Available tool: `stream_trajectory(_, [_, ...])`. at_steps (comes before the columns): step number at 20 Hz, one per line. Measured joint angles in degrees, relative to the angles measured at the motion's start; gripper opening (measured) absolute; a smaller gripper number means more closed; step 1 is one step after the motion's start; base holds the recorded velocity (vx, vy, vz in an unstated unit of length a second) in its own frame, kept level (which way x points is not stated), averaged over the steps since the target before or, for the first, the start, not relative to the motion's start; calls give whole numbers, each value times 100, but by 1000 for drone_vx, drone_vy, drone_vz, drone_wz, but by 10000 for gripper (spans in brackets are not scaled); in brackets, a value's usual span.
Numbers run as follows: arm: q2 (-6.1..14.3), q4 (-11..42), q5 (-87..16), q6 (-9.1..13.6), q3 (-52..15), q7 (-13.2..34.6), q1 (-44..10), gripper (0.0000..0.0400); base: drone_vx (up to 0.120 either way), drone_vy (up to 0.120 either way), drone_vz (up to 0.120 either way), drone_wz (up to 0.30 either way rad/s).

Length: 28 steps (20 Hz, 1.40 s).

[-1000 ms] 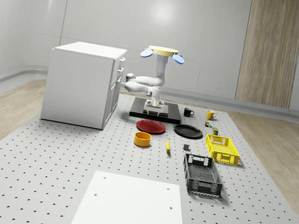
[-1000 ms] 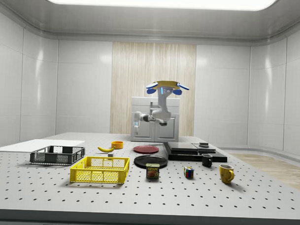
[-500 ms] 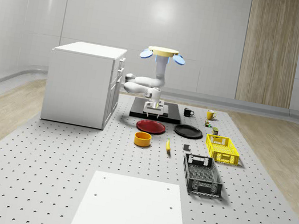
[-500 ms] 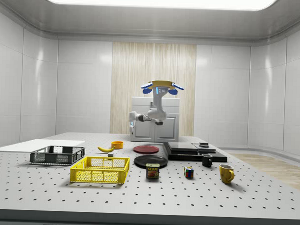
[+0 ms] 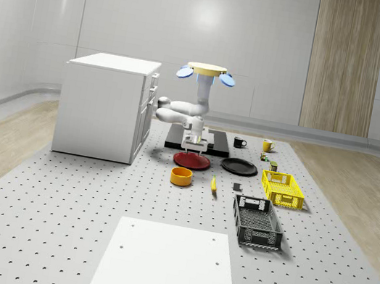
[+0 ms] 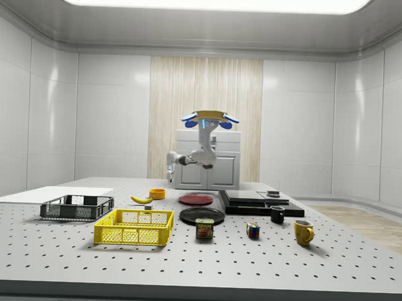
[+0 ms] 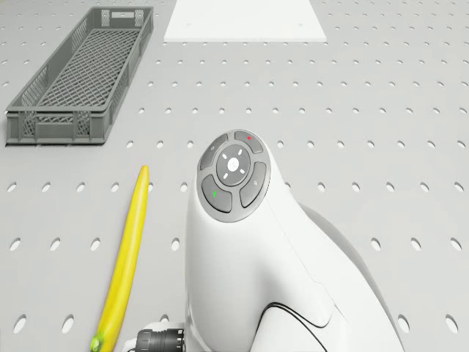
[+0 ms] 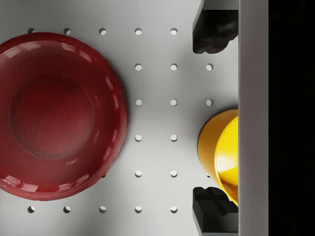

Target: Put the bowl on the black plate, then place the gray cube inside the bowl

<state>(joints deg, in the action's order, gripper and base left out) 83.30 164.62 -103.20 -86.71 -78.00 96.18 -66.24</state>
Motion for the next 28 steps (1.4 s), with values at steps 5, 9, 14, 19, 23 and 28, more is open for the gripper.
stream_trajectory(5, [57, -3, 24, -53, -9, 11, -13, 400, 120, 0, -24, 0])
stream_trajectory(9, [99, -4, 41, -93, -16, 18, -22, 400, 120, 0, 0, 0])
stream_trajectory(14, [150, -7, 62, -140, -24, 28, -34, 400, 120, 72, 0, 0])
stream_trajectory(19, [197, -9, 81, -184, -32, 36, -44, 400, 120, 0, 0, 0])
stream_trajectory(23, [239, -23, 17, -248, 46, 39, -56, 400, 20, 0, 0, 0])
stream_trajectory(28, [297, -97, -317, -419, 410, 32, -95, 400, 0, 0, 0, 0])
